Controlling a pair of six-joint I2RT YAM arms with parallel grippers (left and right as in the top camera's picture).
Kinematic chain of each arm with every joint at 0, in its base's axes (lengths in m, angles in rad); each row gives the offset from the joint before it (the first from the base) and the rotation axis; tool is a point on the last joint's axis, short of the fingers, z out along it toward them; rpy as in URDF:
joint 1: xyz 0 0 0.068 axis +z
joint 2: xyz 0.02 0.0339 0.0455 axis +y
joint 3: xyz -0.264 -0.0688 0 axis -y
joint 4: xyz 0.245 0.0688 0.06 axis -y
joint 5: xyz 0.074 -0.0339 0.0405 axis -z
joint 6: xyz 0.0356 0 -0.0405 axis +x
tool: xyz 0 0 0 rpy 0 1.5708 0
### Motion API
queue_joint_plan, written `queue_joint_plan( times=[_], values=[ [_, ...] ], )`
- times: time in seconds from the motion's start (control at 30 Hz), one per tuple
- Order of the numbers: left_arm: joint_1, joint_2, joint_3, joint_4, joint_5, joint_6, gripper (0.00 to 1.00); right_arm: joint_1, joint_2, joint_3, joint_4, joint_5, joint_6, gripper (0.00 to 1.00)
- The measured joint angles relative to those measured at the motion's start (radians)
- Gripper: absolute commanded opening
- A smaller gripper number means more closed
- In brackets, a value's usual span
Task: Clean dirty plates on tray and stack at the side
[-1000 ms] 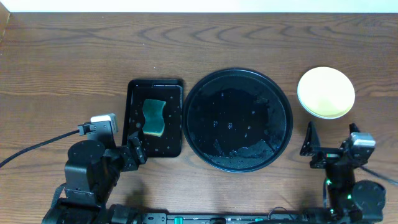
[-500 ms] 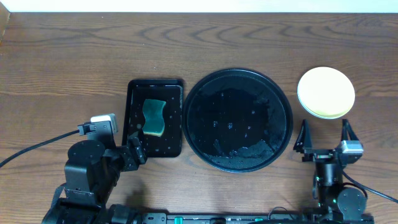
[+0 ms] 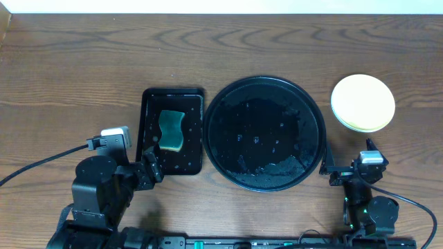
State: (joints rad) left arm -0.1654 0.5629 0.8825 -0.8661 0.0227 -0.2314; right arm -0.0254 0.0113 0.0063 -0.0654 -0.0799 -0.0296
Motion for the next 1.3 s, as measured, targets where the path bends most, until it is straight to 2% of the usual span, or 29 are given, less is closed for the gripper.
queue_joint_plan(
  times=[1.3],
  values=[
    [0.0,0.0,0.0,0.0,0.0,0.0,0.83,-0.008,0.0,0.0,0.001,-0.007,-0.027,0.99]
  ],
)
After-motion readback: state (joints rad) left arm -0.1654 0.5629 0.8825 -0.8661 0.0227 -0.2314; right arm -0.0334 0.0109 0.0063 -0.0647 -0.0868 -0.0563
